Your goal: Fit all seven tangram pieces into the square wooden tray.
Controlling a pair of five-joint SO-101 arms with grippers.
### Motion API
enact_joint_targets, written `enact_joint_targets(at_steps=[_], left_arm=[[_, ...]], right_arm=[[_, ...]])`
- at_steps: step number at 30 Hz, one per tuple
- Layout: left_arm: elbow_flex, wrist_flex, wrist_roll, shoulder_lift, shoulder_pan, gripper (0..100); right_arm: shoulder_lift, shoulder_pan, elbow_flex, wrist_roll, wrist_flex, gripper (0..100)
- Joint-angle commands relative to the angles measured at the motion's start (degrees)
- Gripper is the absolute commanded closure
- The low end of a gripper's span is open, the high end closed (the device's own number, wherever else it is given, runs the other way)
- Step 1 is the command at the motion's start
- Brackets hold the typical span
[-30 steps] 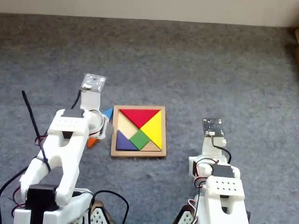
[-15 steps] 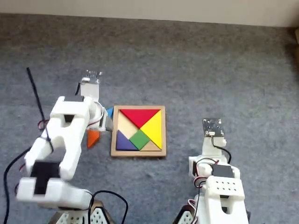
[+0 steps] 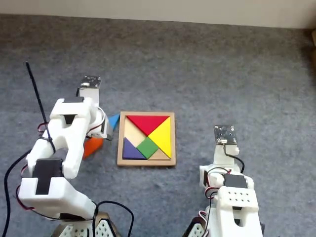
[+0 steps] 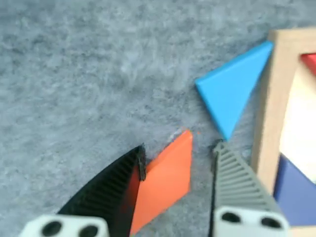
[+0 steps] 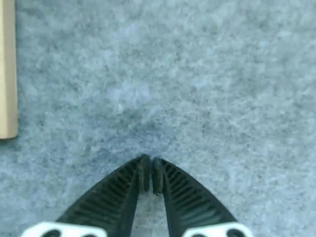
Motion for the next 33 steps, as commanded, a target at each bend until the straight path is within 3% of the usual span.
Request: enact_joint_targets(at_steps=[1,7,13,17,21,29,33], left_arm=[[-2.1,2.1,0.2,-2.2,-1.2,81],[-3.6,9.8,-7.3,-13.0,-1.4,71],[-1.5,13.0,-22.9,-18.0,-2.4,70],[3.6,9.3,-29.3,-14.1,-2.1,70],[6.3,0.6,-29.8,-7.4,-2.4,70],[2.9,0.9,-29.7,-1.9,-2.0,92],[2.1,3.5,-29.5,-2.1,-1.6,98]], right_arm=[[-0.2,0.3,0.5,0.5,-1.7,96.2],[-0.2,0.3,0.5,0.6,-1.7,96.2],[-0.2,0.3,0.5,0.6,-1.7,96.2],[-0.2,0.3,0.5,0.6,-1.7,96.2],[-0.2,0.3,0.5,0.6,-1.7,96.2],[-0.2,0.3,0.5,0.6,-1.7,96.2],[-0.2,0.3,0.5,0.6,-1.7,96.2]])
